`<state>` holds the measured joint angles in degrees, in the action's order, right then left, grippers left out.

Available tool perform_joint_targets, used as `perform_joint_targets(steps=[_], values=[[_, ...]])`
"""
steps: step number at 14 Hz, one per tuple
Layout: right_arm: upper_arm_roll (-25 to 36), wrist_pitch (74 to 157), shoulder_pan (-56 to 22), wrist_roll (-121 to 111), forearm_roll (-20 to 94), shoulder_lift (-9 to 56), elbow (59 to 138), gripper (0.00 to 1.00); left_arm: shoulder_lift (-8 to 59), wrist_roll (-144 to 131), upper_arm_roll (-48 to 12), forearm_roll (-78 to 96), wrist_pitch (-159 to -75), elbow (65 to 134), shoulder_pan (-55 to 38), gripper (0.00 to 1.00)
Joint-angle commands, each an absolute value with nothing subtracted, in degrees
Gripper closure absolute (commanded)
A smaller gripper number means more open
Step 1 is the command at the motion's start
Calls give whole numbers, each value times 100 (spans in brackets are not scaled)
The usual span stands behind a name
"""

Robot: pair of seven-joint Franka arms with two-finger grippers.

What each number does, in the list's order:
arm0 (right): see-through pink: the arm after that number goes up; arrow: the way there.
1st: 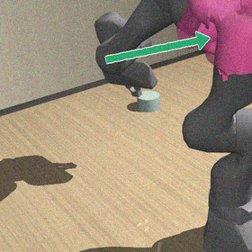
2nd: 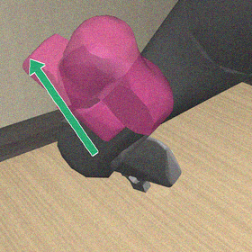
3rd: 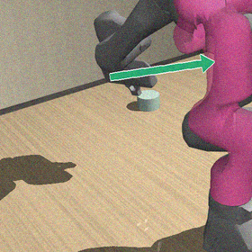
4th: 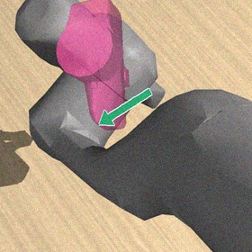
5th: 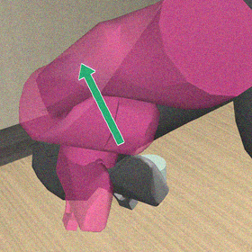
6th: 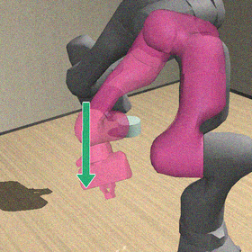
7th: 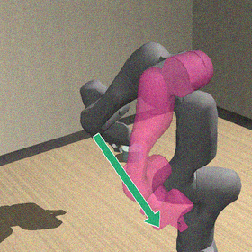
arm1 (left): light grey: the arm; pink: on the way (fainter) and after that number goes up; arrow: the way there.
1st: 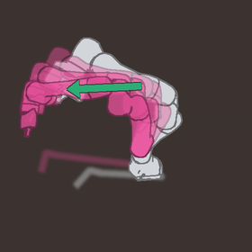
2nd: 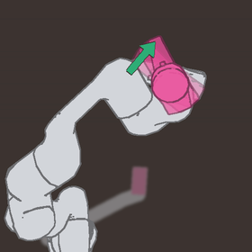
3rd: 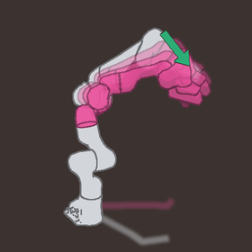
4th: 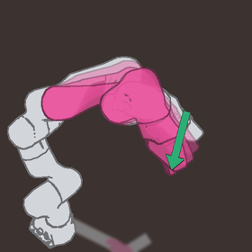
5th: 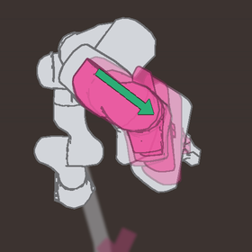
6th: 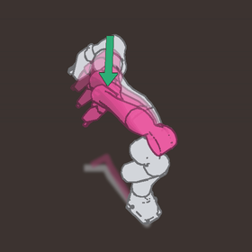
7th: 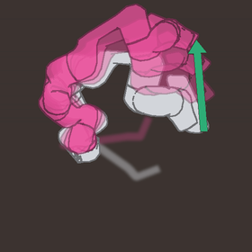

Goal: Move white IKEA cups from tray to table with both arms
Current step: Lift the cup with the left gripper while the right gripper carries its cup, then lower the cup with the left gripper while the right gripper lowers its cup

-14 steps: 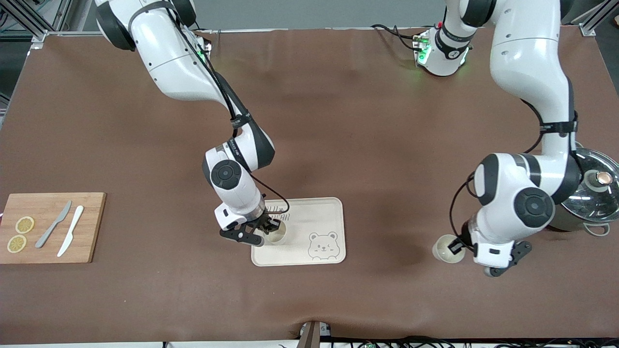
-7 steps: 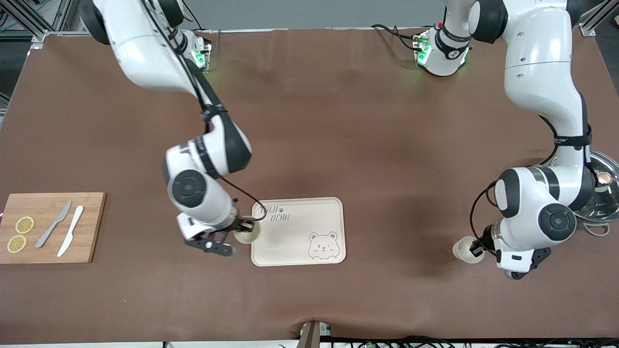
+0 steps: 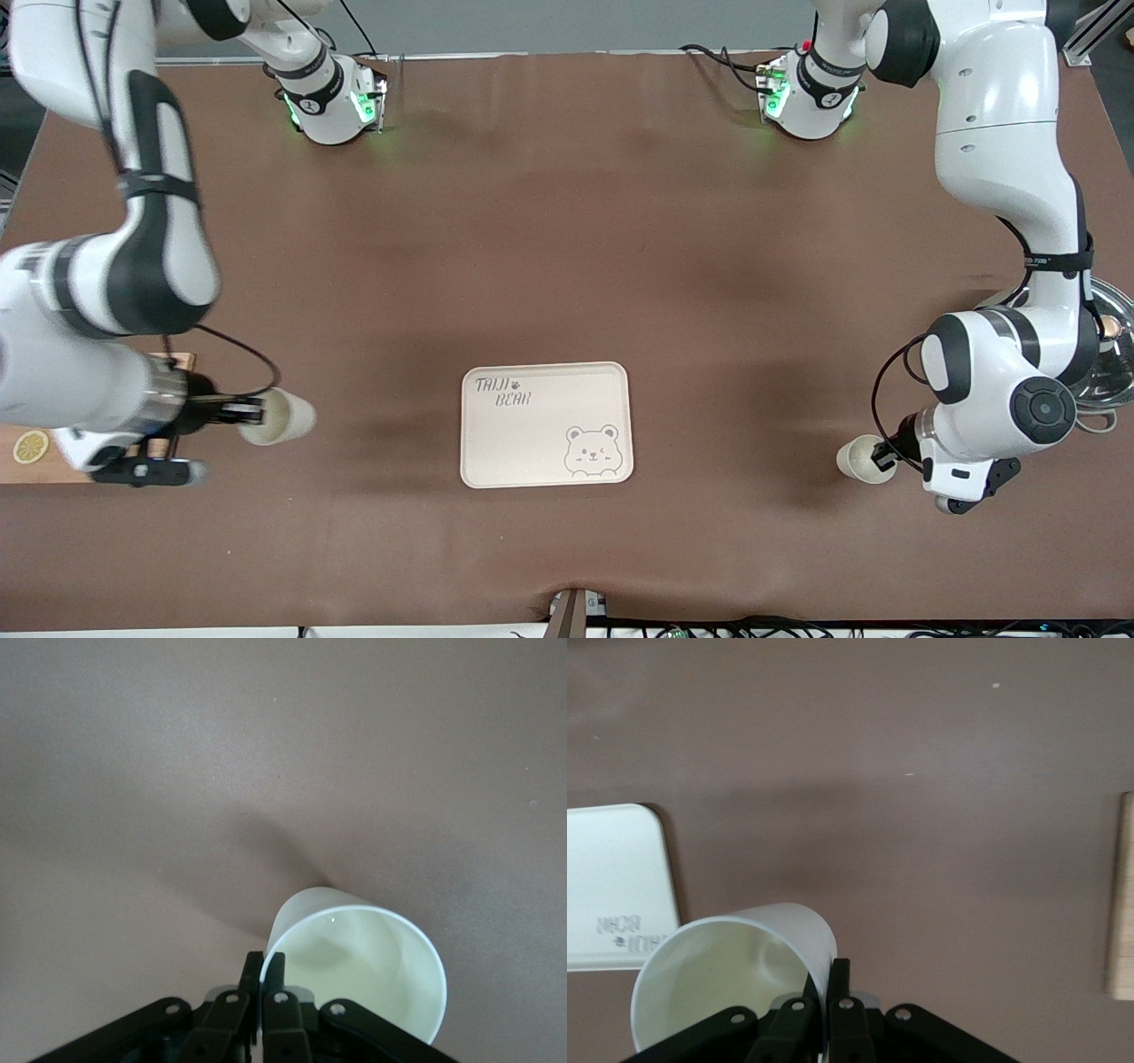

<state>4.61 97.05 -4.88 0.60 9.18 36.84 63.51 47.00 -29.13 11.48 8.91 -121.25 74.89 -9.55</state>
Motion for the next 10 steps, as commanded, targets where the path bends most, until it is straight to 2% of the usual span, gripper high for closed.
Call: perform_joint_targets(steps=[1,4,5,7,10], values=[[360,9677,-46,-788,1028,3647,6469,100,4781,-2751,1107,993,-12138,7444,-914,100],[369,9747,412,-1641,1028,3691,6513,100,4790,-2383,1107,1081,-12138,7444,-897,99],[369,9799,526,-1818,1028,3726,6574,100,4790,-2269,1107,1090,-12138,7444,-879,93],[378,10141,615,-1898,993,3771,6810,100,4790,-2206,1107,1090,-12138,7444,-870,69],[378,10721,615,-1890,984,3832,7250,100,4781,-2188,1107,1072,-12138,7444,-879,44]])
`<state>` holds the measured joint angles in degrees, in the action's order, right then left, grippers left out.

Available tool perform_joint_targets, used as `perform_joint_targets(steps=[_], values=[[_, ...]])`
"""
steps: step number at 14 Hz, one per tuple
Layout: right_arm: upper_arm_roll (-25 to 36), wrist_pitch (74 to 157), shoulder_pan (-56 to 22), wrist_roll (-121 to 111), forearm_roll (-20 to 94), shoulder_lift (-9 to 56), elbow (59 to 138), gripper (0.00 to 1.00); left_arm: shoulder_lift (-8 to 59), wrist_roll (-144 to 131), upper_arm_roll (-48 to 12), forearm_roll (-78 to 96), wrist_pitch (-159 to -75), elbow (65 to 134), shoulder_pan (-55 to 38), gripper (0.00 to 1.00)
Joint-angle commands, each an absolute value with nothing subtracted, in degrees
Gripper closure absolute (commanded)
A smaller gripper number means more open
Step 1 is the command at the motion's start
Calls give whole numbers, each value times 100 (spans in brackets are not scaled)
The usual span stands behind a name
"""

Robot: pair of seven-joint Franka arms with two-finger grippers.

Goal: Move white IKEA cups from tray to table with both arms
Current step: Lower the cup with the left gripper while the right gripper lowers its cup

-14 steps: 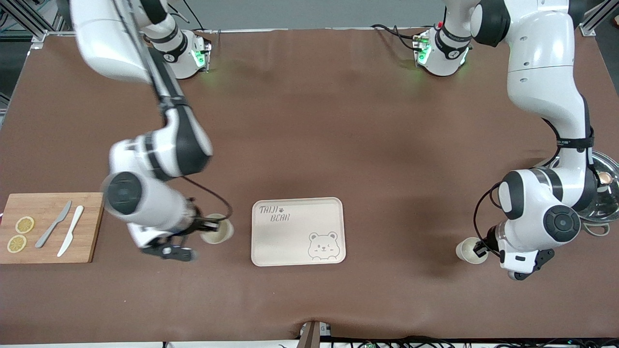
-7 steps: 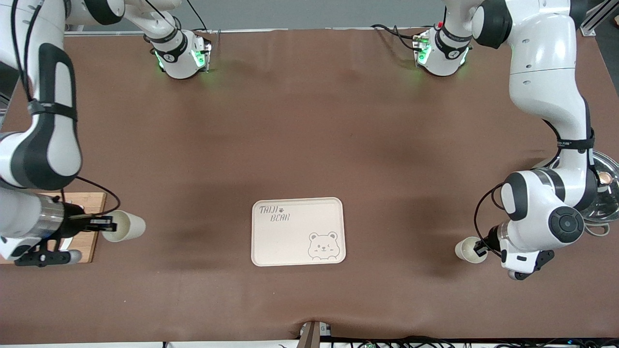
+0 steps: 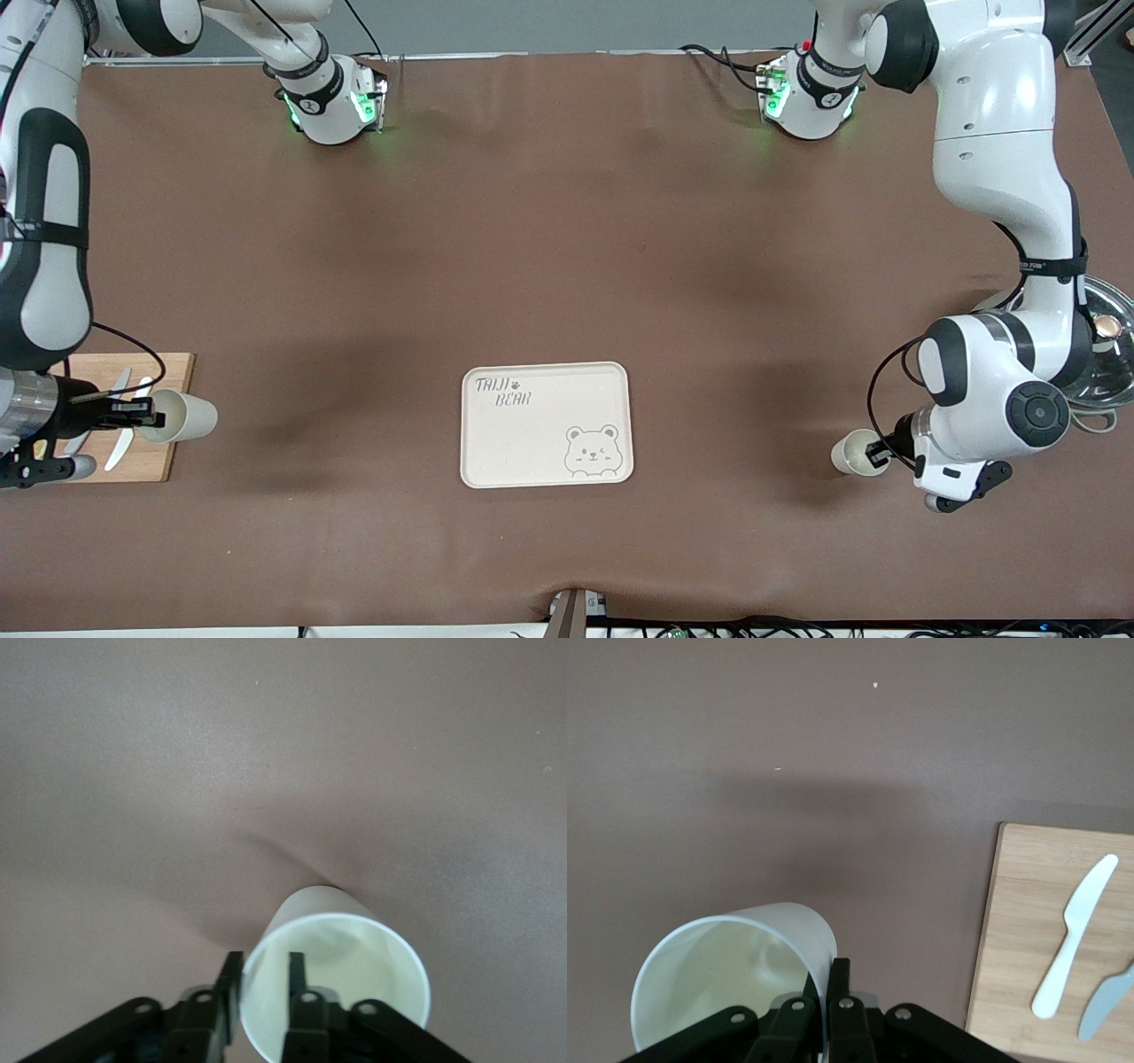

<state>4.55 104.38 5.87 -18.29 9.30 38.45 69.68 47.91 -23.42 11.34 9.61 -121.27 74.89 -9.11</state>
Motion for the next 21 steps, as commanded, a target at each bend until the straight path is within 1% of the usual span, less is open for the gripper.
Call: perform_joint_targets(steps=[1,2,3,4,5,6,8,13,19,20,21], values=[[378,10862,615,-1881,1010,3876,7329,100,4764,-2188,1116,1064,-12138,7444,-879,35],[369,11020,607,-1881,1011,3937,7417,100,4746,-2188,1116,1037,-12138,7444,-888,28],[369,11161,589,-1863,1011,3990,7488,100,4737,-2188,1125,1028,-12138,7444,-888,16],[369,11293,571,-1846,1019,4025,7558,100,4729,-2171,1116,1020,-12138,7444,-888,11],[369,11459,563,-1828,1020,4051,7654,100,4720,-2093,1125,1011,-12138,7444,-896,3],[360,11635,563,-1819,1028,4087,7760,100,4702,-1918,1125,1011,-12138,7444,-896,0],[352,12013,545,-1811,1037,4201,7918,100,4632,-1627,1125,1011,-12138,7444,-879,0],[352,12620,484,-1811,1301,4605,7928,100,4325,-1239,1134,1011,-12077,7444,-861,0],[352,12647,422,-1811,1433,4649,7928,100,3859,-1239,1134,677,-11751,7444,-905,0],[352,12639,422,-1811,1433,4649,7928,61,3789,-1231,1134,659,-11725,7444,-914,0],[352,12639,422,-1819,1424,4649,7919,1,3701,-1222,1134,642,-11638,7444,-914,0]])
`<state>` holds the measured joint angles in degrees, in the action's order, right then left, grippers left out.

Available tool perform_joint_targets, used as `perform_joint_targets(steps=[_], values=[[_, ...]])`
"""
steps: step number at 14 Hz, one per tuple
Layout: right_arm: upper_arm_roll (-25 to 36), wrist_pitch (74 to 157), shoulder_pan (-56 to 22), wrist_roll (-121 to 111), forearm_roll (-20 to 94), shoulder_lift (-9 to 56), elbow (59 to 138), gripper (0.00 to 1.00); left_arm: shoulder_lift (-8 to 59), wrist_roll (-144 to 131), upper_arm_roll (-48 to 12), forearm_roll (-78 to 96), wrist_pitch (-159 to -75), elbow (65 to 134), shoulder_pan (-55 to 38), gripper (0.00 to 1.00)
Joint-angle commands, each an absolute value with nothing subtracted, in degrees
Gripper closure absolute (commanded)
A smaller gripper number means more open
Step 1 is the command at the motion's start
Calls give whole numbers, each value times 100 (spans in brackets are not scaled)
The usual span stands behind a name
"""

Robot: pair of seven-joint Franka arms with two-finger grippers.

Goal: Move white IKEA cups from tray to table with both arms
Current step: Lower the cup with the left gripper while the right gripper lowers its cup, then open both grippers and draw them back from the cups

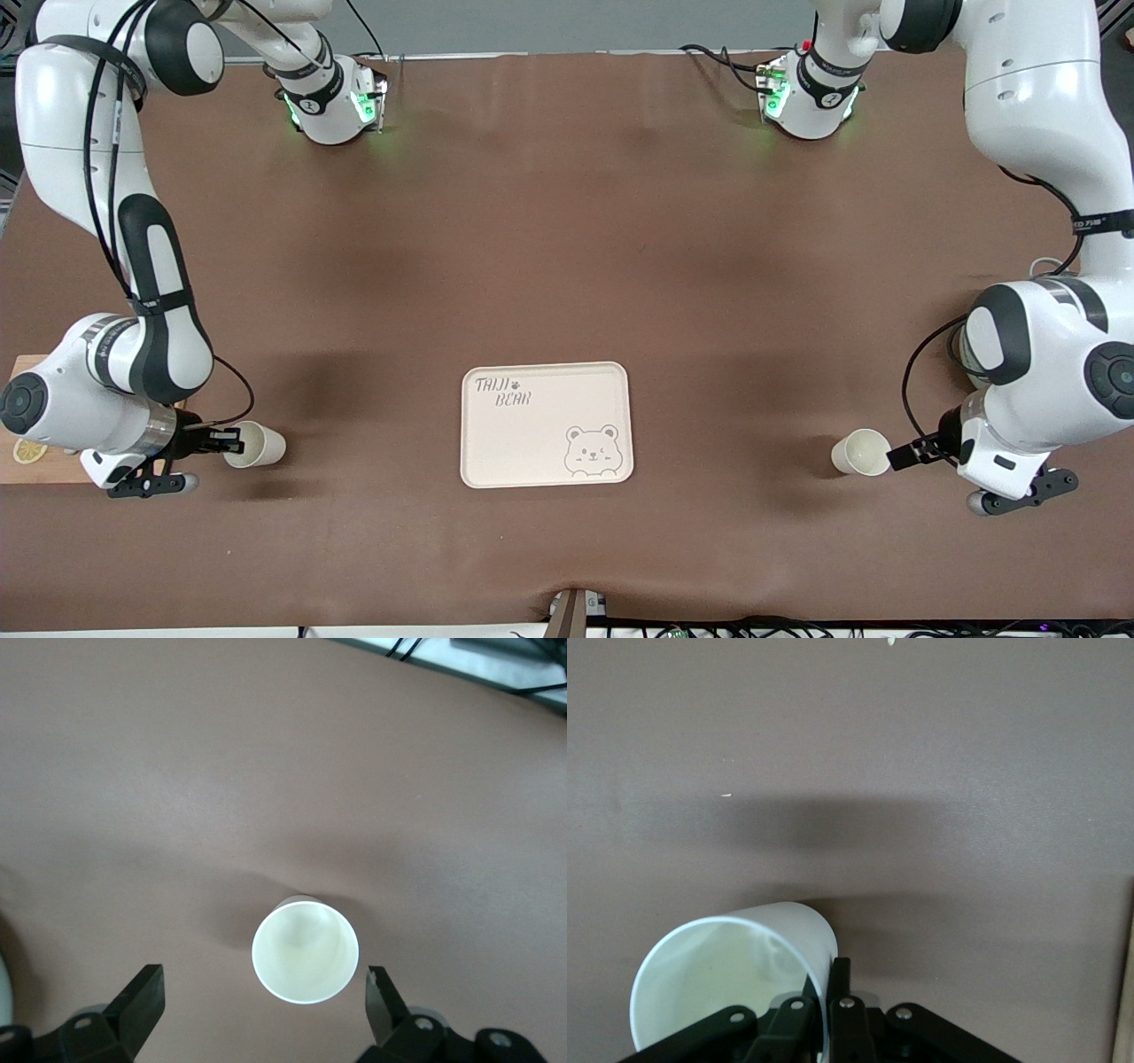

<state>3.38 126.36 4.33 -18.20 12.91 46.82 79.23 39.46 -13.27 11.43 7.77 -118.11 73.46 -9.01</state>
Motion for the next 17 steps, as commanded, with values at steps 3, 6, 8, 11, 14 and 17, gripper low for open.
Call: perform_joint_targets(steps=[3,6,8,11,14,17], values=[[360,12595,439,-1819,1432,4641,7866,0,3289,-1065,1125,642,-11243,7444,-923,0],[378,12185,439,-1811,1380,4579,7622,0,2858,-757,1125,642,-10689,7444,-914,0],[430,11447,510,-1767,1336,4579,7087,0,2550,-642,1134,642,-10302,7444,-888,0],[878,10506,387,-1758,1345,4413,6742,0,2137,-650,1134,633,-9775,7444,-923,0],[896,9277,378,-1304,1336,4009,6251,0,1803,-694,1116,633,-9502,7427,-941,0],[879,8501,255,-827,1327,3324,6214,0,1644,-694,1107,598,-9194,7392,-949,0]])
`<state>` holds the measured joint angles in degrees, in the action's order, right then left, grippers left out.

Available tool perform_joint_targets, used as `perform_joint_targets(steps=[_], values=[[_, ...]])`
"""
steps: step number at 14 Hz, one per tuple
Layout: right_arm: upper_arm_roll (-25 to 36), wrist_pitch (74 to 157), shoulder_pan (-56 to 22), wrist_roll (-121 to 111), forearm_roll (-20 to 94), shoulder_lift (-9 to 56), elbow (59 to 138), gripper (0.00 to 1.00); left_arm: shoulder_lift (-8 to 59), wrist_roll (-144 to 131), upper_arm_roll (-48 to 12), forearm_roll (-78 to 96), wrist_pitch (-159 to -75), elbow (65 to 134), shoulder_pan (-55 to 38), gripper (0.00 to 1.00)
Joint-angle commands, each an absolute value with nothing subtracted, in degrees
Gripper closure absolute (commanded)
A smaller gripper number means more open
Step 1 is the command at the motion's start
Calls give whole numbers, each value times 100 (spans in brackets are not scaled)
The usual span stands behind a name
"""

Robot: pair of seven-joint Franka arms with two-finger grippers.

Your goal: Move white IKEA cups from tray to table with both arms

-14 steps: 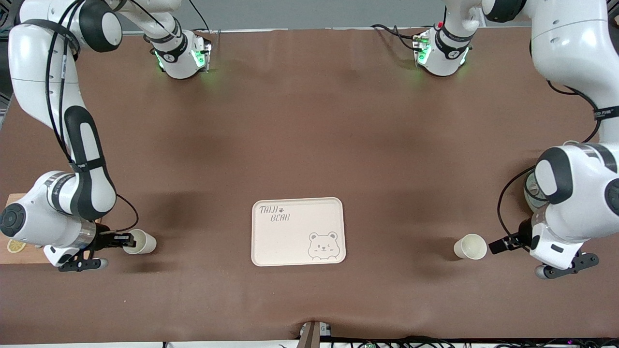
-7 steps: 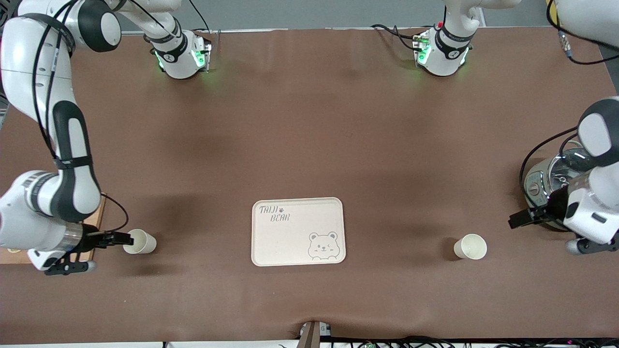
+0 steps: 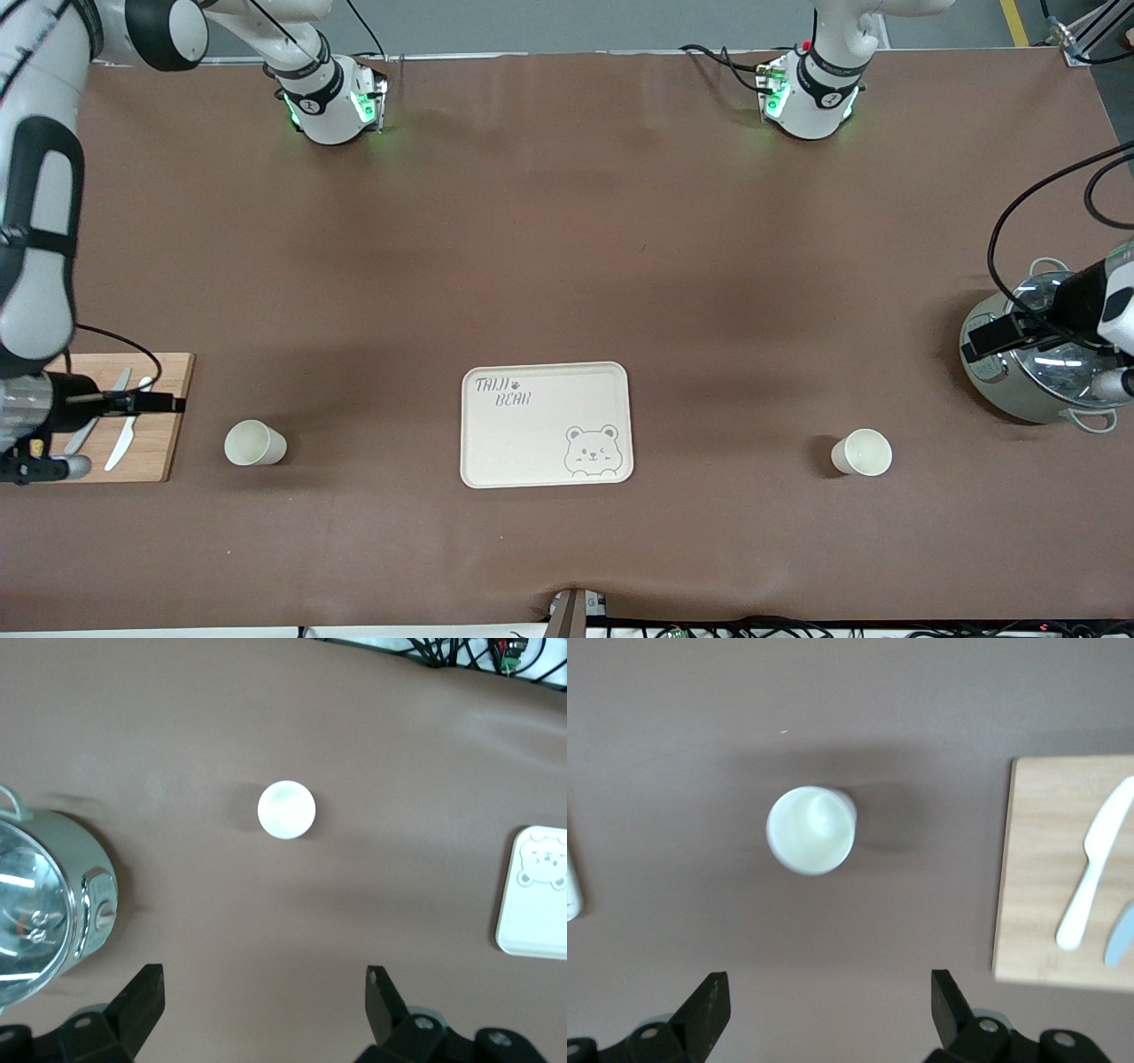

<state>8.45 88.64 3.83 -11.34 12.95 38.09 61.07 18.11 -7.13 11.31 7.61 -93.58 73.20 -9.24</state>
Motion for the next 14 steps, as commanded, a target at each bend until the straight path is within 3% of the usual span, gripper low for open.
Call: perform_joint_targets(steps=[1,4,6,10,14], values=[[888,8264,203,-713,1318,3113,6214,0,1609,-694,1107,572,-9185,7383,-949,0],[844,7701,71,6,1266,2340,6328,0,1424,-703,1125,580,-9158,7304,-888,0],[835,7629,-271,298,619,1796,6730,0,1231,-694,1134,580,-8983,7277,-853,0],[826,7979,-536,369,334,635,7820,0,810,-633,1274,536,-8728,7304,-861,0],[817,8611,-545,360,325,-121,8742,0,510,-633,1231,352,-8482,7462,-870,0]])
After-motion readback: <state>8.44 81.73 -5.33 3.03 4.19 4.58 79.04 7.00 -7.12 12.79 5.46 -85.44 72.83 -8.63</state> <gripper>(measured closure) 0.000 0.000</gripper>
